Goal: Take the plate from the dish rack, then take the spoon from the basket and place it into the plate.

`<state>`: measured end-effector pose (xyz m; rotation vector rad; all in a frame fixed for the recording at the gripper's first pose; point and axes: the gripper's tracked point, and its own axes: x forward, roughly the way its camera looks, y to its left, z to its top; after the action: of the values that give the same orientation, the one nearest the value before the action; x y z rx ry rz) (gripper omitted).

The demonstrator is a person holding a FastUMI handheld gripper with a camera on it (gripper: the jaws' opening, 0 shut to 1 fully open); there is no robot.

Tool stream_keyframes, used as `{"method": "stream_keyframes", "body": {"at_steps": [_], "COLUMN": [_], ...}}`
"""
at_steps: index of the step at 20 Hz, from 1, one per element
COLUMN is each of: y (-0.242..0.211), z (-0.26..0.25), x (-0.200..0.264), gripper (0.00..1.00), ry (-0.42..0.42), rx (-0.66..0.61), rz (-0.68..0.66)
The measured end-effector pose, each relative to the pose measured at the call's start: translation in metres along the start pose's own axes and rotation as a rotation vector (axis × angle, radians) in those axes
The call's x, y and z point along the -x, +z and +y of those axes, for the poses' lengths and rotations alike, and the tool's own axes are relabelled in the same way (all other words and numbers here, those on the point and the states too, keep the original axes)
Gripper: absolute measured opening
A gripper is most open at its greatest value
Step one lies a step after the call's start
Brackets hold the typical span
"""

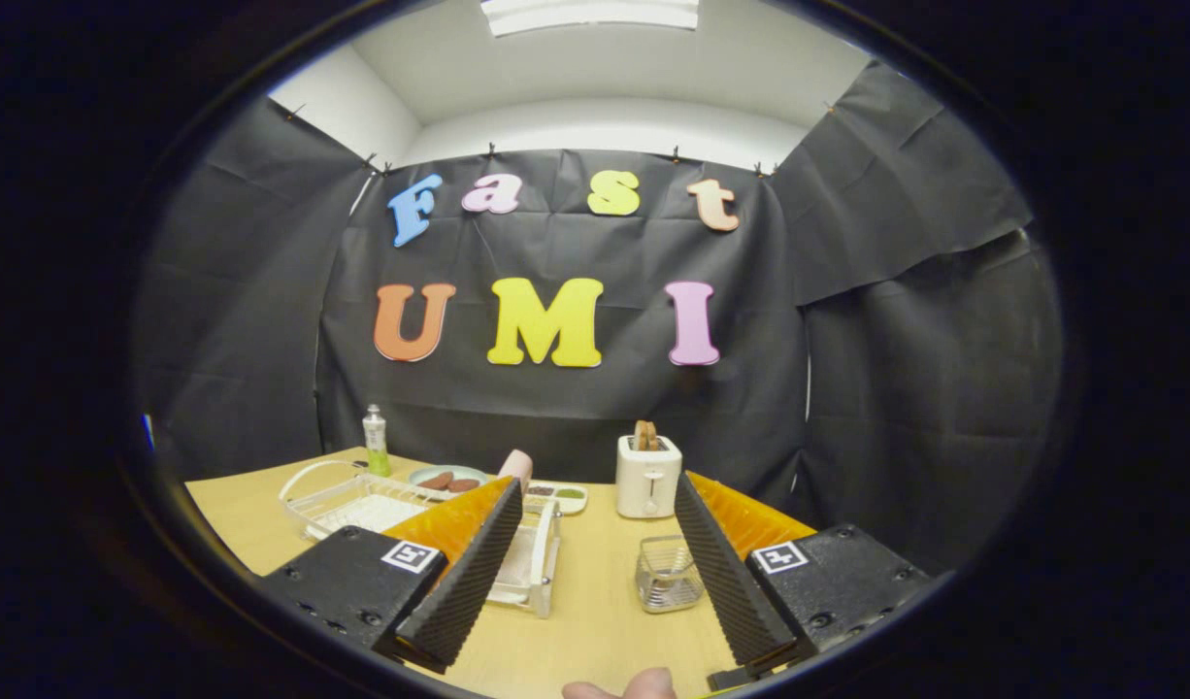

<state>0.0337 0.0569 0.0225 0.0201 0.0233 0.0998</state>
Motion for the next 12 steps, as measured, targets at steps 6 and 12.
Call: {"method": "stream_keyframes", "body": {"at_steps": [6,12], "y": [0.019,0.022], "z": [0.041,0.065], "x": [-0.044,-0.110], "gripper": [1.00,1.00], "ry": [0.091,0.134], "rx": [-0.023,0.010], "rz": [0.092,0.259]}}
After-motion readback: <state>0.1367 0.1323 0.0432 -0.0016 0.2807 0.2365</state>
